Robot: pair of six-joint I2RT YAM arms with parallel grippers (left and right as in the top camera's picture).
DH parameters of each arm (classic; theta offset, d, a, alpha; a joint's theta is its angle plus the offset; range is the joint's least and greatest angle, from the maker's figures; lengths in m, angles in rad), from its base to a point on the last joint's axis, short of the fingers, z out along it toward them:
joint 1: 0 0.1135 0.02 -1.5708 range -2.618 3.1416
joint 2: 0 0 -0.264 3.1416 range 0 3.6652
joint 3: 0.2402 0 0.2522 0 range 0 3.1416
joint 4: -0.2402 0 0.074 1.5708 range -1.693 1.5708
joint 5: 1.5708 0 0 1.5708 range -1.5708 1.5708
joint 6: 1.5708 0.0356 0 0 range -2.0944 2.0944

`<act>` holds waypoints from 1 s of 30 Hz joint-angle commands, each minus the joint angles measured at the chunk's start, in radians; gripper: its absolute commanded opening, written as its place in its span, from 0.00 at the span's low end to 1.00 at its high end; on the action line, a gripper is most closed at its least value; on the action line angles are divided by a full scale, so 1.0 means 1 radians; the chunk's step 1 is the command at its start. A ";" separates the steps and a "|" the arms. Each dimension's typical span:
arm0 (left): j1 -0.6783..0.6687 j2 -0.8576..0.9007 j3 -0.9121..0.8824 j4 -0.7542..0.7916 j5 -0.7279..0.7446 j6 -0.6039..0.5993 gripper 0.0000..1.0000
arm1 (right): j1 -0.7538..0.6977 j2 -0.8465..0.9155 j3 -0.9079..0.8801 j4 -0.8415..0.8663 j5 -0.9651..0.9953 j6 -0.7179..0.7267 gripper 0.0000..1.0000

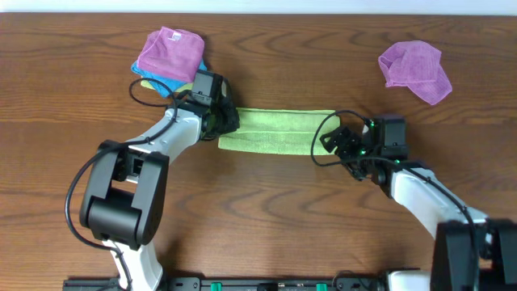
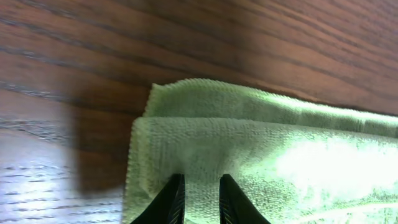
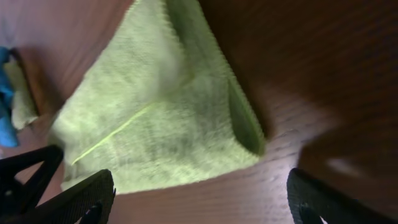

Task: Fold the cloth
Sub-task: 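Grasp the strip's left end with the left gripper, right end with right, then fold the strip's right end leftward over the left end with the right gripper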

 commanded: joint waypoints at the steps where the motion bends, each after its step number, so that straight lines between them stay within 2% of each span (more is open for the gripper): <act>1: -0.012 0.016 0.014 -0.012 -0.018 0.021 0.20 | 0.012 0.034 -0.010 0.038 -0.006 0.022 0.88; 15: -0.012 0.016 0.014 -0.028 -0.018 0.022 0.19 | 0.079 0.226 -0.010 0.338 0.070 0.067 0.73; 16: -0.012 0.016 0.014 -0.031 -0.018 0.022 0.19 | 0.081 0.239 -0.010 0.363 0.080 0.066 0.65; 21: -0.012 0.016 0.014 -0.050 -0.017 0.021 0.17 | 0.085 0.249 -0.010 0.464 0.103 -0.002 0.09; 22: -0.012 0.016 0.014 -0.051 -0.016 0.021 0.16 | 0.085 0.249 -0.010 0.488 0.102 -0.016 0.02; 30: -0.012 0.016 0.014 -0.055 -0.006 0.013 0.13 | 0.085 0.204 -0.004 0.584 0.052 -0.056 0.02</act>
